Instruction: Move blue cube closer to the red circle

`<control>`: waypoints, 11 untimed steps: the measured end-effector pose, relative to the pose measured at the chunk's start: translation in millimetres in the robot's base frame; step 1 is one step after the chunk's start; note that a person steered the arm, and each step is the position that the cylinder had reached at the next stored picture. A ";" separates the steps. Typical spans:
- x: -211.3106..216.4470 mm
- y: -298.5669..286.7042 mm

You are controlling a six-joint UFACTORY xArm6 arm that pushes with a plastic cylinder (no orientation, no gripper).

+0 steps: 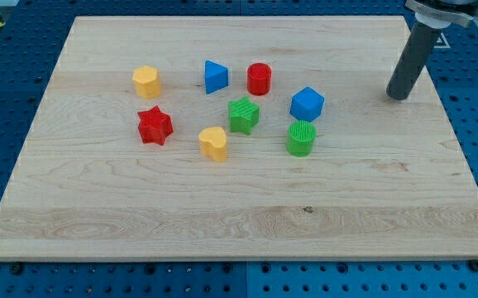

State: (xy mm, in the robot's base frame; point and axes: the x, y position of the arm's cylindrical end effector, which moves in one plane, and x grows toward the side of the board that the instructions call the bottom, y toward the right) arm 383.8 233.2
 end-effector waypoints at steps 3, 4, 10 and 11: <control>-2.3 0.0; -3.0 0.0; -5.4 -0.3; -5.3 -0.3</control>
State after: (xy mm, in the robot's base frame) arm 378.5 232.8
